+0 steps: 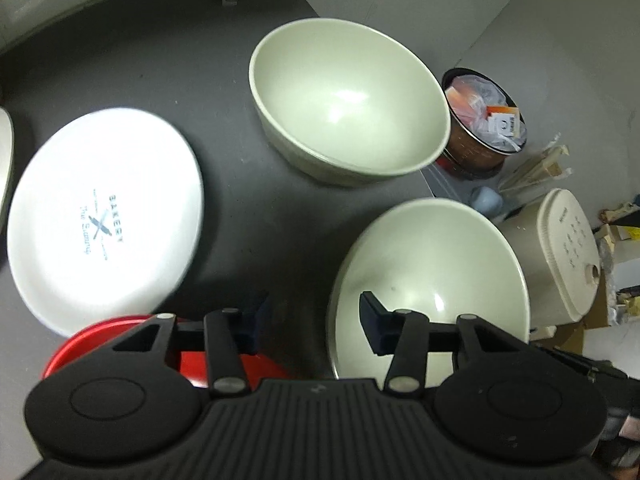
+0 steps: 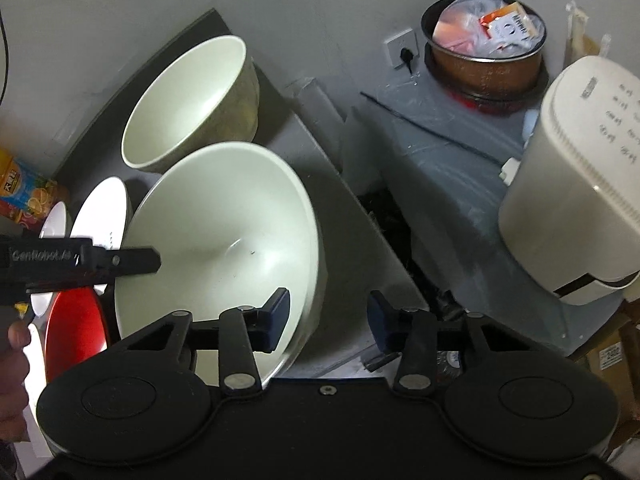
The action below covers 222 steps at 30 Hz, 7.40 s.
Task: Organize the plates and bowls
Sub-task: 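Close the right gripper on the large cream bowl's rim, then lift the cream bowl with the right gripper over the red bowl, then lower the cream bowl into the red bowl and open the right gripper, then grasp the rim of the smaller cream bowl with the right gripper, then carry the smaller cream bowl with the right gripper onto the bowl stack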
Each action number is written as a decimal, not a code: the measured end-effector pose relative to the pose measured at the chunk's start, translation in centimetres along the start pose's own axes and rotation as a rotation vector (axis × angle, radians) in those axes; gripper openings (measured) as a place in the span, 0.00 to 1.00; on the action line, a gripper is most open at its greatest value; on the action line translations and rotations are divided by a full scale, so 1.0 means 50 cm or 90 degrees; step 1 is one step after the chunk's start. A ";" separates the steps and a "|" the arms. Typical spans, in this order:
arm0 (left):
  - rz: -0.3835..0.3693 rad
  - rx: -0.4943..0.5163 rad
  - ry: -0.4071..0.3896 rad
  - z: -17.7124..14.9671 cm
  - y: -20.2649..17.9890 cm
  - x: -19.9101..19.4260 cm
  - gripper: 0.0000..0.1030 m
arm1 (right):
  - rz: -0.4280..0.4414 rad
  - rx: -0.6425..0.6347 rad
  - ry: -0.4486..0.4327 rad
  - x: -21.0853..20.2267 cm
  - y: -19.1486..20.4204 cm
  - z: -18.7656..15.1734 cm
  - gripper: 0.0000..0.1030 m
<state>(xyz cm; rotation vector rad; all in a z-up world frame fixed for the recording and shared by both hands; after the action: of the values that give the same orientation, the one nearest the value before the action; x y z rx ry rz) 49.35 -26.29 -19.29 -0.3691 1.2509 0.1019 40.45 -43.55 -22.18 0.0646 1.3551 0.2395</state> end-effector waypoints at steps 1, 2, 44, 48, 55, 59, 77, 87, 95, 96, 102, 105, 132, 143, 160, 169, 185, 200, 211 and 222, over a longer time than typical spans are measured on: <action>0.007 0.003 -0.002 0.003 -0.001 0.003 0.46 | 0.006 0.012 0.006 0.005 -0.001 0.000 0.41; 0.012 0.002 0.000 0.006 -0.001 0.005 0.46 | 0.013 0.028 0.011 0.009 -0.003 0.000 0.39; -0.109 -0.099 -0.061 0.026 0.088 -0.172 0.09 | 0.068 0.002 -0.128 -0.126 0.147 0.032 0.14; -0.114 -0.101 -0.078 0.016 0.126 -0.210 0.09 | 0.081 -0.011 -0.136 -0.137 0.183 0.023 0.14; -0.111 -0.111 -0.090 -0.006 0.194 -0.255 0.10 | 0.092 -0.032 -0.137 -0.145 0.250 0.000 0.15; -0.106 -0.110 -0.078 -0.027 0.220 -0.262 0.13 | 0.091 -0.034 -0.129 -0.134 0.276 -0.022 0.16; -0.090 -0.108 -0.010 -0.130 0.291 -0.205 0.14 | 0.070 -0.001 -0.069 -0.083 0.300 -0.139 0.15; -0.081 -0.117 -0.024 -0.150 0.297 -0.206 0.30 | 0.055 -0.020 -0.055 -0.045 0.293 -0.149 0.15; -0.056 -0.120 -0.051 -0.141 0.300 -0.230 0.52 | 0.024 -0.071 -0.064 -0.042 0.305 -0.132 0.31; -0.049 -0.123 -0.054 -0.139 0.302 -0.232 0.54 | 0.026 -0.069 -0.062 -0.044 0.303 -0.129 0.32; -0.030 -0.123 -0.069 -0.119 0.293 -0.241 0.65 | 0.065 -0.065 -0.067 -0.081 0.290 -0.112 0.44; -0.018 -0.116 -0.075 -0.103 0.278 -0.241 0.66 | 0.059 -0.079 -0.082 -0.098 0.287 -0.105 0.45; 0.004 -0.136 -0.076 0.056 0.126 -0.160 0.78 | 0.058 -0.039 -0.111 -0.090 0.120 0.101 0.72; -0.009 -0.164 -0.076 0.131 0.100 -0.103 0.75 | 0.066 -0.024 -0.097 -0.030 0.101 0.195 0.66; -0.037 -0.155 -0.033 0.178 0.097 0.041 0.38 | 0.068 0.029 -0.080 0.106 0.103 0.234 0.40; -0.052 -0.145 -0.020 0.185 0.083 0.052 0.13 | 0.046 0.032 -0.070 0.124 0.100 0.224 0.24; -0.080 -0.133 -0.049 0.161 0.060 -0.047 0.12 | 0.033 0.024 -0.123 0.022 0.114 0.201 0.24; -0.098 -0.086 -0.075 0.103 0.073 -0.164 0.12 | 0.036 0.050 -0.179 -0.089 0.157 0.117 0.24; -0.112 -0.058 -0.098 0.037 0.103 -0.244 0.12 | 0.033 0.050 -0.198 -0.134 0.195 0.047 0.24; -0.116 -0.021 -0.119 -0.016 0.145 -0.304 0.13 | 0.041 0.040 -0.203 -0.158 0.238 -0.018 0.24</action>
<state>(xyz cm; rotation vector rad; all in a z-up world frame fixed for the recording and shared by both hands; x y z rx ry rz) 41.78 -17.89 -6.77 -0.4897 1.0279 0.0003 36.49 -33.69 -12.62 0.1907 1.0439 0.2301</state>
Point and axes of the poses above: each gripper's, at about its wrist camera, not at the fingertips, and x roughly the way its jaws point, y to its left, z to its top, the point moved 4 cm from there along x, roughly the way its jaws point, and after that the axes turned 2 degrees about -x, right-handed, at the moved point
